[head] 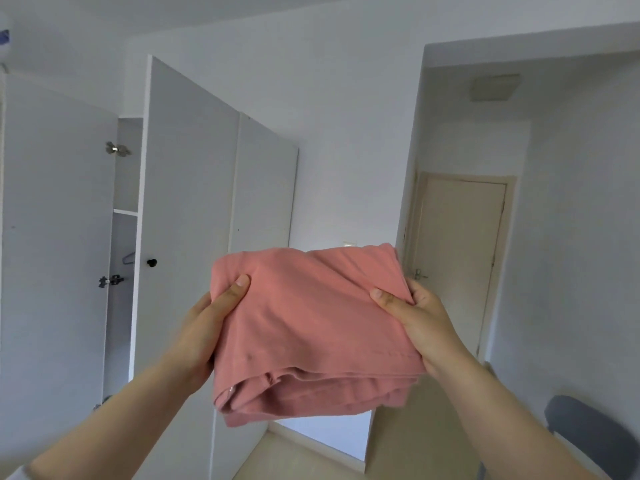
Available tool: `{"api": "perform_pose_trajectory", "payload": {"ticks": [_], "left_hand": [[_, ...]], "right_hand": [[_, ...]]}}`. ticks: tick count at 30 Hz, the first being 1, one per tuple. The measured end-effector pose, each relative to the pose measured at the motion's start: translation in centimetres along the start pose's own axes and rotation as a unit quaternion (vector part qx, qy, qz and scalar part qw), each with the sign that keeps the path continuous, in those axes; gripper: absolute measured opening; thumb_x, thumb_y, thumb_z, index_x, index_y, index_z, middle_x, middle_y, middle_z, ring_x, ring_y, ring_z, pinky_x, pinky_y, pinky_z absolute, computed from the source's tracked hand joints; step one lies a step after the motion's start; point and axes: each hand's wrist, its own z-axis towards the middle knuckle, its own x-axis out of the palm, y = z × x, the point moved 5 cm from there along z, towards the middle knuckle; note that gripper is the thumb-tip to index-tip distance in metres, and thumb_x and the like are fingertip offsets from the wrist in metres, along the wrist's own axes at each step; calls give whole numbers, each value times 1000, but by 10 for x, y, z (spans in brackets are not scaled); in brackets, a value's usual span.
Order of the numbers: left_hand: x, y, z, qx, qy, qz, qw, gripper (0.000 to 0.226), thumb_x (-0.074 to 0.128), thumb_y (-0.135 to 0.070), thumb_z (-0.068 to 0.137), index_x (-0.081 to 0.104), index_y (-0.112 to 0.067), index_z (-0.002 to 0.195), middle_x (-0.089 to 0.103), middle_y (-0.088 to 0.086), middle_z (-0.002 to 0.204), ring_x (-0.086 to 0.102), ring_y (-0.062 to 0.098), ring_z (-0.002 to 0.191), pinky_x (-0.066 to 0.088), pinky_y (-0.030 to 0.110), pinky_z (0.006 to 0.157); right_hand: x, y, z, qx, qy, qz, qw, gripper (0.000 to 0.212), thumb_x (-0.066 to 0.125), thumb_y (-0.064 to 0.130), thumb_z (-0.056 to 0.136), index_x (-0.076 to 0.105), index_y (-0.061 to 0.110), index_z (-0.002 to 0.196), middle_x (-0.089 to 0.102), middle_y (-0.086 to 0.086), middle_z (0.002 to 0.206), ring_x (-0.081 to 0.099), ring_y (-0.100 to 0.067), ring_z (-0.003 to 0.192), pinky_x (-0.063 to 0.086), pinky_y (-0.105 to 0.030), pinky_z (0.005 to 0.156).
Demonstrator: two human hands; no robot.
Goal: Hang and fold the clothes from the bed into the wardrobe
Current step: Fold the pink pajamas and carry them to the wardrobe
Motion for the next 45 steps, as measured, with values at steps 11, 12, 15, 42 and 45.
{"api": "perform_pose_trajectory", "payload": {"ticks": [11, 12, 15, 42, 45], "left_hand": [[-20, 55, 126, 4, -80, 19, 997, 70, 72, -64, 67, 62, -24, 124, 73, 0, 111, 69, 22, 103, 47, 43, 101], [-23, 59, 135, 4, -93, 24, 995, 72, 74, -66, 65, 63, -24, 123, 73, 0, 111, 70, 22, 103, 47, 43, 99], [-33, 64, 157, 12, -137, 43, 990, 82, 78, -71, 54, 64, -25, 121, 73, -1, 110, 71, 19, 99, 50, 39, 92], [-424, -5, 172, 90, -465, 87, 876, 86, 81, -71, 46, 66, -26, 117, 73, 0, 109, 69, 22, 103, 51, 43, 94], [-463, -9, 185, 98, -476, 90, 869, 83, 81, -71, 46, 66, -29, 115, 74, -3, 107, 71, 17, 99, 52, 38, 89]], "right_hand": [[46, -107, 153, -5, 76, 30, 997, 23, 77, 35, 79, 70, 30, 100, 75, 11, 95, 71, -10, 87, 55, -33, 82], [51, -116, 167, -4, 87, 33, 996, 23, 77, 34, 79, 70, 30, 100, 75, 11, 95, 71, -10, 88, 55, -33, 83], [72, -138, 208, -3, 127, 45, 991, 23, 76, 34, 80, 70, 27, 101, 74, 10, 95, 70, -12, 88, 55, -33, 83], [597, -160, 297, -113, 351, 153, 917, 39, 57, 57, 85, 66, 20, 83, 68, 7, 75, 60, 1, 63, 43, -8, 56], [654, -165, 309, -114, 351, 162, 915, 51, 51, 62, 86, 65, 13, 80, 65, 1, 71, 57, -1, 59, 41, -9, 53]]}}
